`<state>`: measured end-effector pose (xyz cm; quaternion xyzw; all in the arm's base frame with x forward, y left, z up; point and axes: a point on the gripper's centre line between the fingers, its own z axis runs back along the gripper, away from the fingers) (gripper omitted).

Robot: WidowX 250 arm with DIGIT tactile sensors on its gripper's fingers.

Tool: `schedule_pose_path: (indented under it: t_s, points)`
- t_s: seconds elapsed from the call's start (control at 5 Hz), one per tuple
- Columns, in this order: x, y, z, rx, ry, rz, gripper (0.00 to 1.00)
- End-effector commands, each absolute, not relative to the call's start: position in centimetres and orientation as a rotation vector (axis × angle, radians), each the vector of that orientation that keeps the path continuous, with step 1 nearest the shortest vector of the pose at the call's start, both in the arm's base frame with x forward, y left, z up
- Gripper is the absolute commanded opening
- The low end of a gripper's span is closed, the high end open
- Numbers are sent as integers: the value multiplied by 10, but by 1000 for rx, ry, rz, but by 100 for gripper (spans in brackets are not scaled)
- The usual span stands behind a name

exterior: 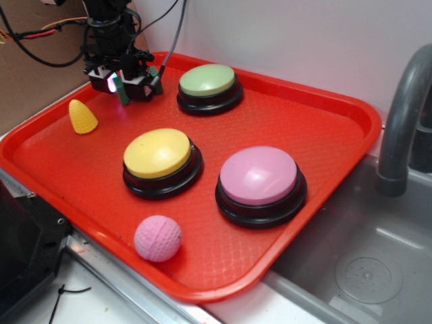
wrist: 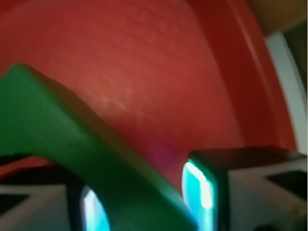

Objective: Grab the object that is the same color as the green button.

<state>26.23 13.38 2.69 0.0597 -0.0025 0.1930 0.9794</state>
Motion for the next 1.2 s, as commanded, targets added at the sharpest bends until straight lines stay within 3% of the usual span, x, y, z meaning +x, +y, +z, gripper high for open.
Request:
schedule_pose_path:
  t_s: [0.0, 0.4, 0.8, 1.0]
  points:
    - [238, 107, 124, 96, -71, 408, 0]
    - [194, 54, 167, 97, -120, 314, 0]
    - [161, 34, 174, 50, -135, 279, 0]
    - [163, 31, 172, 83, -140, 269, 0]
